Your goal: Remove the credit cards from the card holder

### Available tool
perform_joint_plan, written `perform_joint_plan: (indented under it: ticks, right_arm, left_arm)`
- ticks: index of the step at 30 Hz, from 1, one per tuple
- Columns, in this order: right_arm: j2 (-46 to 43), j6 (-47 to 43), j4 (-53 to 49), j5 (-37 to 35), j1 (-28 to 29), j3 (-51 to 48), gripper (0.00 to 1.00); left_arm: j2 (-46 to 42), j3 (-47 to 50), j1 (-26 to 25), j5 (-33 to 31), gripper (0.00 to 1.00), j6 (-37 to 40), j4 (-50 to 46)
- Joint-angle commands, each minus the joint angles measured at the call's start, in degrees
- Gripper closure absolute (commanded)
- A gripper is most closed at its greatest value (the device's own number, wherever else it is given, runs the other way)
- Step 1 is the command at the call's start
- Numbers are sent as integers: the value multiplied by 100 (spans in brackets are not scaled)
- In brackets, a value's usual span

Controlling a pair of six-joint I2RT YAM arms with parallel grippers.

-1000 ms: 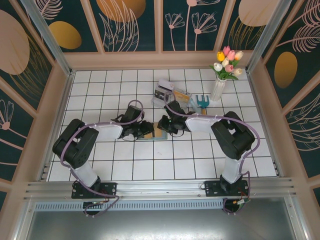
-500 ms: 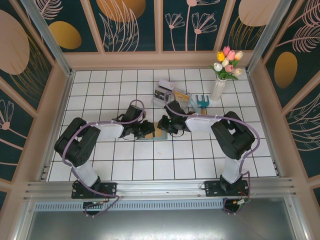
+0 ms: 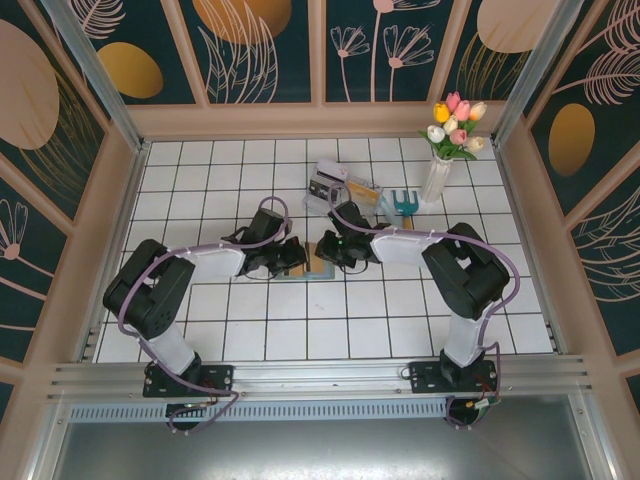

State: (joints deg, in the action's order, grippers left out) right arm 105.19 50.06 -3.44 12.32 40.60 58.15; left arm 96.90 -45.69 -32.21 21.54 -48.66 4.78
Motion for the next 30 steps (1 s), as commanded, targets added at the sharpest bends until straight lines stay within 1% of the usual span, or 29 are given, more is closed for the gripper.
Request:
perform_joint_plan:
  ticks: [1, 11, 14, 16, 20, 23, 26, 30]
  right_arm:
    - [227, 36, -427, -265, -18, 4, 76]
    - [215, 43, -488, -315, -27, 51, 76]
    - [177, 29, -495, -305, -26, 105, 76]
    - [100, -17, -408, -257, -30, 123, 76]
    - [-184, -170, -403, -329, -24, 210, 76]
    - [-495, -247, -412, -417, -21, 228, 76]
    - [-822, -262, -407, -540, -16, 181, 76]
    - [-1228, -238, -190, -624, -28, -18, 75]
  left_arm:
    - [-191, 133, 21, -427, 100, 203, -489]
    - [-664, 158, 72, -826, 100, 544, -1105]
    - [-773, 172, 80, -799, 100, 596, -1179]
    - [-763, 200, 75, -635, 100, 595, -1062]
    - [-741, 186, 74, -543, 100, 607, -1027]
    - [-854, 71, 83, -661, 100, 766, -1264]
    - [-992, -13, 86, -542, 100, 957, -1497]
    - [-1130, -202, 85, -590, 100, 1179, -2051]
